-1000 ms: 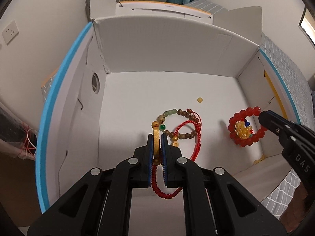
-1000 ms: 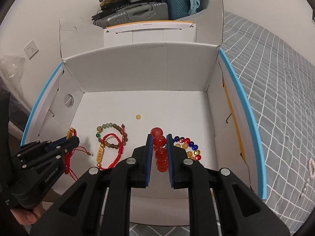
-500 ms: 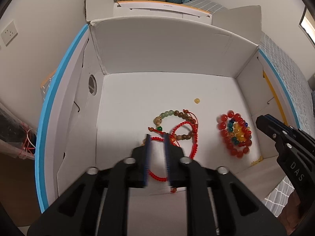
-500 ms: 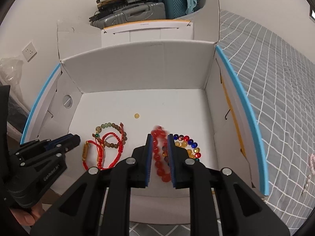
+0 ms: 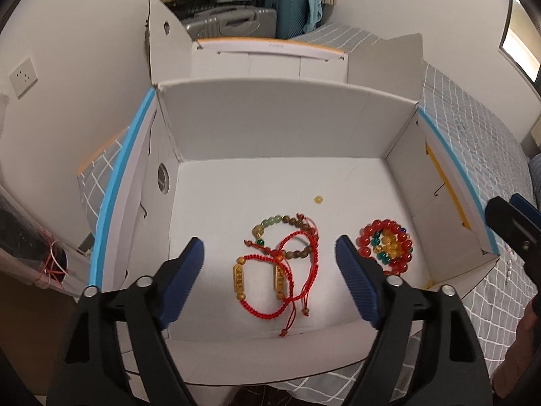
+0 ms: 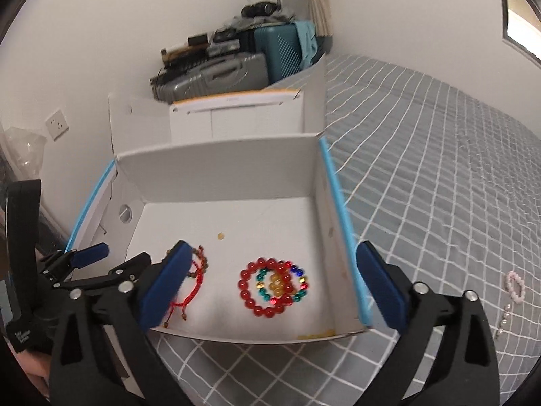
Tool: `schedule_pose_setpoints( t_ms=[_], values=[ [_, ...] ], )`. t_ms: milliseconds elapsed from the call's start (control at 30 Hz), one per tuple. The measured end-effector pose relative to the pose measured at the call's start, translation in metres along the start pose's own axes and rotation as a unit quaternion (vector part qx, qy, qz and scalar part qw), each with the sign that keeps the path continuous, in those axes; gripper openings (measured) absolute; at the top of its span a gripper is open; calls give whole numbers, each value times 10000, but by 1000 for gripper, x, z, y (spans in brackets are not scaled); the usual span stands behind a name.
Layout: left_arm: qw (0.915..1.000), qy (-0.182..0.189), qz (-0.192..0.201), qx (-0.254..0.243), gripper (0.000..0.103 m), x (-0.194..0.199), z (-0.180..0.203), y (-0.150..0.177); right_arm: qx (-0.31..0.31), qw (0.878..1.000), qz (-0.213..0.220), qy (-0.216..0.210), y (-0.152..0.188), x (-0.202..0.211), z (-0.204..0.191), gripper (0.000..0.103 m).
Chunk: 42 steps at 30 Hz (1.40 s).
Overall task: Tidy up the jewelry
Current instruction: 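Move both open tools back over the pink and pearl pieces on the bed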
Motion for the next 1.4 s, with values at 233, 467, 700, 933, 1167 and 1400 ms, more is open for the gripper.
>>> schedule_pose_setpoints(
  t_ms=[233, 467, 700, 933, 1167, 1400],
  values=[
    [9994, 36, 294, -198, 95, 12, 23, -8, -187, 9994, 133, 277, 7, 12, 37, 96],
    [9968, 406, 551, -406, 97, 21, 68, -14, -644, 9959, 169, 609, 21, 25, 96, 96],
    [9903, 857, 624, -899, 97, 22, 145, -11, -1038, 9881, 276, 1101, 39, 51, 162, 96],
    [9806, 1098, 763, -1436, 97, 26, 225, -1, -1449, 9775, 302, 1506, 60, 72, 227, 96],
    [9696, 1476, 578, -1866, 97, 6, 310, 23, -2015, 9626, -4, 1810, 91, 70, 319, 96],
    [9577, 1556, 328, -2397, 97, -27, 389, 63, -2469, 9490, -516, 1891, 131, 50, 409, 96]
  ],
)
Point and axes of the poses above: each gripper's, at about its wrist camera, not at the fingertips, and x roughly against the way its jaws point, z to its right, y to its underside, the point moved 4 cm from there along -x, roughly the way its jaws point, and after that the axes turned 8 degrees about -z, right-handed, at the moved point
